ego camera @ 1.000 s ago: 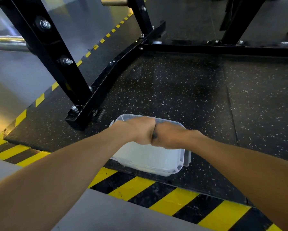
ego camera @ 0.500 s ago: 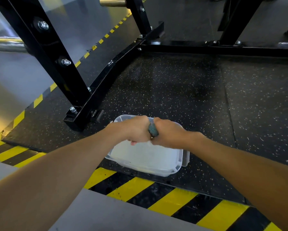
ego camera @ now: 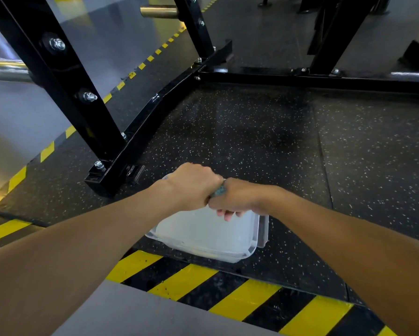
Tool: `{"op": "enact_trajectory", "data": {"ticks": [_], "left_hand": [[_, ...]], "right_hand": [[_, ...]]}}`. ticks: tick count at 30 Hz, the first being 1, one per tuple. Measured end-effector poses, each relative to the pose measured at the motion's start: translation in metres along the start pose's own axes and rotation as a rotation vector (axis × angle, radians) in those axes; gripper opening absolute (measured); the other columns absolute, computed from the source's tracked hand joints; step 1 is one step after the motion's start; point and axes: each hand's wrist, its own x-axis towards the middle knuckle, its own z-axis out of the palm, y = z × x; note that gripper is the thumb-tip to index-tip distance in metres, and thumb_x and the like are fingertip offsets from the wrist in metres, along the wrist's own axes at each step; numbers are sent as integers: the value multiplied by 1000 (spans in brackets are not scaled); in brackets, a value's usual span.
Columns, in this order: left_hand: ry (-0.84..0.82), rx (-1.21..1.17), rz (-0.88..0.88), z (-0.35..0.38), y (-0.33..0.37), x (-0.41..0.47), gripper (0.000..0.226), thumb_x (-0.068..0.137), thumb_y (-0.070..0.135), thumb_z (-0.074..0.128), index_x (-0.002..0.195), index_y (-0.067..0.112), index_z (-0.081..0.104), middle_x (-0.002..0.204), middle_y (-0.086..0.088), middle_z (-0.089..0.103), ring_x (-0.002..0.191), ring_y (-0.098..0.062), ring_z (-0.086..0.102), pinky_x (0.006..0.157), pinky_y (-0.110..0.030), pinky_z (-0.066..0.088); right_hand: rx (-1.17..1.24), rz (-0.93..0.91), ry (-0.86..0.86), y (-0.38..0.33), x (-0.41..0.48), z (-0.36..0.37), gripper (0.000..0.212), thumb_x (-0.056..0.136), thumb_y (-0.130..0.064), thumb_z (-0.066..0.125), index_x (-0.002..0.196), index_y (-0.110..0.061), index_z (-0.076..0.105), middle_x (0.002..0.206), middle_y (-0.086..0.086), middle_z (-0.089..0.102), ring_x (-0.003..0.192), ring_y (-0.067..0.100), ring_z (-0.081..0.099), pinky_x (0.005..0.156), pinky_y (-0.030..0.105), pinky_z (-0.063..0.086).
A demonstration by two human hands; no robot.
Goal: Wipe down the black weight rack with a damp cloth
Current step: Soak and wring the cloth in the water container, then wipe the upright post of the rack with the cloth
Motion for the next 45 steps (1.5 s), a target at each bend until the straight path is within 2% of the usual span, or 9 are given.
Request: {"op": "enact_trajectory", "data": {"ticks": [3, 6, 10, 16, 22, 27, 34, 38, 45], "left_hand": [[-116, -262, -117, 10, 2, 1, 38, 84, 13, 54, 119, 24, 64, 75, 4, 56, 64, -21, 52, 55, -30, 39], [-270, -516, -229, 19, 5, 8, 15, 87, 7, 50, 81, 11, 63, 68, -12, 63, 59, -25, 57, 54, -34, 48], [-491, -809, -346, 21, 7, 8, 20, 81, -2, 49, 66, 10, 49, 51, -4, 39, 41, -16, 35, 43, -20, 29], [-639, -1177, -366, 11, -3, -2, 19, 81, -7, 48, 72, 10, 51, 53, 1, 26, 44, -12, 19, 44, -21, 14], [-744, -1390, -360, 8, -8, -6, 25, 87, -5, 46, 72, 14, 49, 51, 3, 28, 35, -7, 21, 37, -19, 13], [-598, -1442, -416, 10, -14, -4, 22, 93, 4, 48, 76, 18, 45, 53, 4, 31, 41, -8, 29, 38, -18, 16], [-323, -1801, -430, -27, -24, -14, 11, 91, 11, 61, 94, 18, 67, 98, -8, 62, 86, -19, 54, 75, -35, 45], [-231, -1885, -596, -101, -31, -40, 13, 98, 33, 58, 100, 24, 67, 99, -6, 68, 95, -21, 58, 82, -38, 44], [-104, -1872, -595, -311, -67, -109, 23, 97, 0, 56, 117, -9, 64, 106, -22, 68, 96, -28, 64, 72, -32, 55]], "right_hand": [[-402, -60, 137, -3, -1, 4, 11, 91, -30, 54, 81, -27, 49, 80, -1, 65, 68, 16, 58, 60, 26, 40], [-783, -123, 262, -2, -4, 7, 15, 94, -35, 52, 83, -26, 49, 73, -11, 52, 72, 16, 55, 61, 28, 34], [-1165, -251, 404, 5, 3, 15, 19, 97, -29, 53, 79, -26, 47, 78, -12, 55, 76, 19, 56, 78, 36, 30], [-1396, -328, 594, 7, 4, 14, 21, 94, -23, 56, 112, -12, 53, 107, 5, 62, 90, 23, 62, 85, 36, 37], [-1421, -540, 749, 16, 6, 4, 10, 77, -21, 64, 77, -16, 55, 67, 1, 56, 53, 19, 50, 60, 32, 25], [-572, -419, 453, 12, 7, 0, 39, 84, 1, 60, 110, -19, 38, 109, 3, 42, 80, 23, 56, 56, 34, 44], [688, -138, 381, -27, -14, -17, 31, 89, 3, 53, 113, -14, 62, 107, 14, 67, 88, 20, 67, 66, 26, 57], [936, 36, 448, -88, -65, -38, 23, 96, -4, 49, 111, -13, 63, 100, 12, 68, 89, 22, 65, 65, 32, 56], [1251, 111, 515, -242, -215, -95, 18, 100, -5, 46, 114, -3, 57, 99, 16, 65, 87, 22, 62, 61, 30, 52]]}}
